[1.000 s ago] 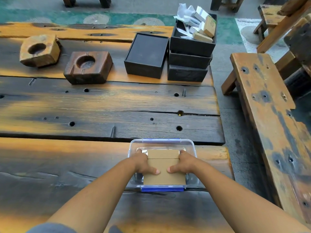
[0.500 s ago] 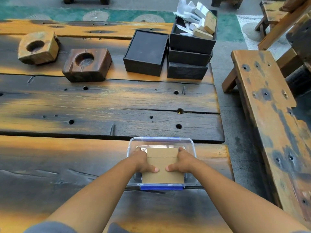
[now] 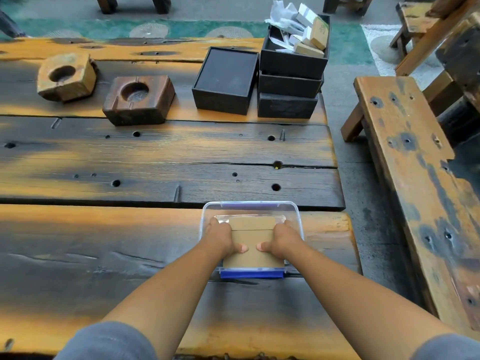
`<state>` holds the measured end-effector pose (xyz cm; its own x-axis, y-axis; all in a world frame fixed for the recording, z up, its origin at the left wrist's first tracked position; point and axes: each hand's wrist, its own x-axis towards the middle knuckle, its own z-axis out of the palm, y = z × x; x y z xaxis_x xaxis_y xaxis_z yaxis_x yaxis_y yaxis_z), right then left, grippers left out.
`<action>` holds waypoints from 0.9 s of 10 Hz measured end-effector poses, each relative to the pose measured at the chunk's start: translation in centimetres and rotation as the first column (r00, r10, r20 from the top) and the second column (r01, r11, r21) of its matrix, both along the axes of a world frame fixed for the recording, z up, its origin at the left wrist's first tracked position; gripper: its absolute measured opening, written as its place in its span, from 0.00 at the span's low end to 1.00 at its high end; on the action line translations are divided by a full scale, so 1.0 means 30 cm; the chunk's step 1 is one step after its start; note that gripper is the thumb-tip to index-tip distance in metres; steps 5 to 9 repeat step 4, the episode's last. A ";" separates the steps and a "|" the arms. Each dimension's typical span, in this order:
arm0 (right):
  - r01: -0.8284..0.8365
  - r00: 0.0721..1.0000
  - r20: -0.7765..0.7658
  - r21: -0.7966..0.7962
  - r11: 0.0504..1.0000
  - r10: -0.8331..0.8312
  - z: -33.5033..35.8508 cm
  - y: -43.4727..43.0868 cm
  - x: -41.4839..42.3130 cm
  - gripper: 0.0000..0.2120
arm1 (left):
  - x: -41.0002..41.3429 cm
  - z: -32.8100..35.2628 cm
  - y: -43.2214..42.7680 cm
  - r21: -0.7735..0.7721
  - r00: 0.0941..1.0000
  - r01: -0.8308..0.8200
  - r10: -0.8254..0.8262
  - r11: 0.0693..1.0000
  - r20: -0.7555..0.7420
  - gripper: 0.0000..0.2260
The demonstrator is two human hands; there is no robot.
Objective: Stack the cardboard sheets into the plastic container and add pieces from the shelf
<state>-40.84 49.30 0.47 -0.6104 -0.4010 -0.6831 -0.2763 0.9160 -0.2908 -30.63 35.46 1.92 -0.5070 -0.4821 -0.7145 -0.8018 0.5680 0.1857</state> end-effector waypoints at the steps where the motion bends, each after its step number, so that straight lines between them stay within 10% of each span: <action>1: 0.075 0.991 -0.107 -0.041 0.996 -0.079 0.049 0.014 0.056 0.44 | 0.025 0.046 0.043 -0.034 0.995 -0.049 0.046 0.998 -0.085 0.43; 3: 0.220 0.949 -0.197 -0.147 0.964 -0.247 0.175 0.047 0.158 0.46 | 0.128 0.157 0.071 -0.005 0.951 -0.100 0.094 0.995 -0.293 0.47; 4: 0.229 0.923 -0.263 -0.206 0.951 -0.279 0.273 0.063 0.182 0.26 | 0.176 0.245 0.028 -0.013 0.913 -0.056 0.046 0.998 -0.405 0.28; 9: 0.229 0.923 -0.263 -0.206 0.951 -0.279 0.273 0.063 0.182 0.26 | 0.176 0.245 0.028 -0.013 0.913 -0.056 0.046 0.998 -0.405 0.28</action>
